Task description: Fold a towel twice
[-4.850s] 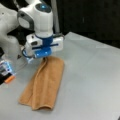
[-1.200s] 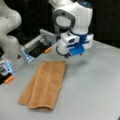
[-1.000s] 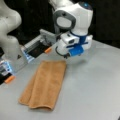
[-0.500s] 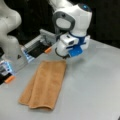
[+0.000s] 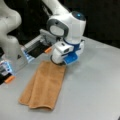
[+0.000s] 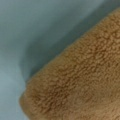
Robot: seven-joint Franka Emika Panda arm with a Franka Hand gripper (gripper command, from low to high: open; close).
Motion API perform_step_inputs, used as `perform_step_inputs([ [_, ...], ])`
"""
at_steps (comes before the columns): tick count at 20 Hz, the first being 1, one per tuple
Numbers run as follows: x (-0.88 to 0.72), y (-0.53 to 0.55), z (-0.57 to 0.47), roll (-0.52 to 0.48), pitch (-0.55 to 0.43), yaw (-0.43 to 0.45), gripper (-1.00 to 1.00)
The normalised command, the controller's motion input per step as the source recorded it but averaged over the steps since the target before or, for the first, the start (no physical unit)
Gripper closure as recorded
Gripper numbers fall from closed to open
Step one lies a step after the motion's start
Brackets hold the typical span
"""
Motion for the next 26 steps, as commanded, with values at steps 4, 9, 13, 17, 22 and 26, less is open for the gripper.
perform_step_inputs([
  [4,-0.26,-0.07,-0.09,-0.02,-0.179,0.042,-1.0],
  [9,-0.26,-0.01,-0.12,-0.034,-0.216,-0.015,-1.0],
  [13,-0.25,-0.02,-0.12,-0.009,-0.236,-0.007,-1.0],
  [17,-0.25,-0.02,-0.12,0.0,-0.238,-0.006,-1.0],
  [22,-0.25,-0.02,-0.13,-0.014,-0.224,-0.009,-1.0],
  [26,-0.25,-0.01,-0.13,-0.037,-0.21,-0.032,-1.0],
])
